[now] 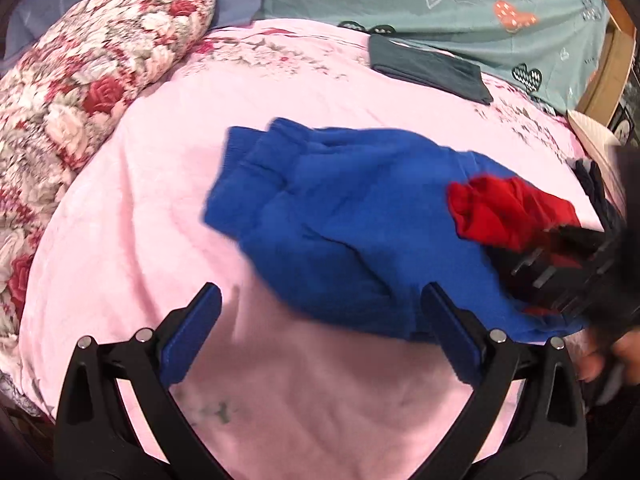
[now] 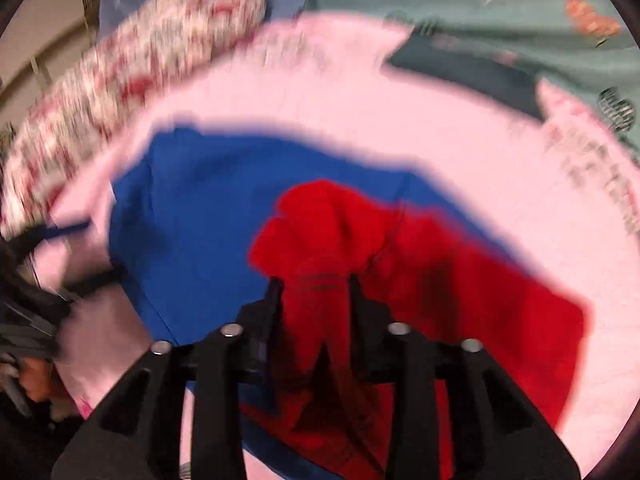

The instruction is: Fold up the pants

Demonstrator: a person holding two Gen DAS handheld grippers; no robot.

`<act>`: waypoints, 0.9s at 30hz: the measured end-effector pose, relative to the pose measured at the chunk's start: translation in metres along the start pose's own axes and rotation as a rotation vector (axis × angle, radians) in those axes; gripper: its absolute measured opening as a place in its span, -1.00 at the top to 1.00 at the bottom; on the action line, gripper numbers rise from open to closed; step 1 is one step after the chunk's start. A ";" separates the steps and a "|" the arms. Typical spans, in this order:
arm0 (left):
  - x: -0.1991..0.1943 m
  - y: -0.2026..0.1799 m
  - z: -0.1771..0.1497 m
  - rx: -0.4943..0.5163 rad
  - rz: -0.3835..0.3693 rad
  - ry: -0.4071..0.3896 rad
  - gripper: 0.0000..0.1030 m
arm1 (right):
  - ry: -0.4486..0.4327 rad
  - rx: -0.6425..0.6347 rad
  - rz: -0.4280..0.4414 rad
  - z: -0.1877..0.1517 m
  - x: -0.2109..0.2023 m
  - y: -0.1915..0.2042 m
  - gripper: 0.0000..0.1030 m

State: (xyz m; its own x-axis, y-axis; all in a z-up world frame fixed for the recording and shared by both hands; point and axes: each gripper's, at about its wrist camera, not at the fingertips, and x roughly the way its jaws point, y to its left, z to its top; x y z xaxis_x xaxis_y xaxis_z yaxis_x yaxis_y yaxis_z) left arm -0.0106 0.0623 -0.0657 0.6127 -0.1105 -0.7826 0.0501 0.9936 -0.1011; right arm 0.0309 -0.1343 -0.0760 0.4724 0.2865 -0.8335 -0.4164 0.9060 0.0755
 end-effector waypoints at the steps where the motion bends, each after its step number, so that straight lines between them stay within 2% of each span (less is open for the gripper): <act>1: -0.006 0.009 -0.002 -0.019 -0.010 -0.004 -0.96 | -0.032 -0.043 -0.014 -0.002 -0.006 0.007 -0.04; 3: -0.011 0.027 -0.005 -0.069 -0.033 0.005 -0.96 | -0.064 -0.063 0.019 -0.003 -0.027 0.009 -0.04; 7: -0.014 0.055 -0.006 -0.202 -0.127 0.024 -0.96 | -0.223 -0.008 0.088 -0.007 -0.088 -0.010 -0.20; 11: 0.005 0.056 -0.001 -0.342 -0.268 0.056 -0.96 | -0.260 0.103 0.082 -0.020 -0.089 -0.024 -0.20; 15: 0.031 0.054 0.010 -0.458 -0.333 0.068 -0.96 | -0.261 0.055 0.034 -0.041 -0.094 -0.015 -0.20; 20: 0.047 0.052 0.023 -0.533 -0.285 0.048 -0.96 | -0.274 -0.011 0.030 -0.044 -0.086 0.003 -0.20; 24: 0.056 0.050 0.032 -0.569 -0.270 0.039 -0.92 | -0.266 0.010 0.037 -0.048 -0.076 -0.004 -0.20; 25: 0.059 0.050 0.034 -0.569 -0.260 0.043 -0.83 | -0.258 0.015 0.039 -0.049 -0.073 -0.005 -0.20; 26: 0.060 0.048 0.036 -0.568 -0.245 0.049 -0.55 | -0.247 0.019 0.042 -0.049 -0.070 -0.006 -0.20; 27: 0.061 0.048 0.036 -0.567 -0.248 0.056 -0.44 | -0.244 0.021 0.044 -0.050 -0.069 -0.006 -0.19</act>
State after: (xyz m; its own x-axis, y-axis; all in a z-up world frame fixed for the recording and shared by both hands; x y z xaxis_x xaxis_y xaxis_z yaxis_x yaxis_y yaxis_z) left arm 0.0575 0.1045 -0.0958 0.5937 -0.3531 -0.7231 -0.2500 0.7732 -0.5828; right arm -0.0380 -0.1748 -0.0466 0.6290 0.3904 -0.6723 -0.4255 0.8966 0.1225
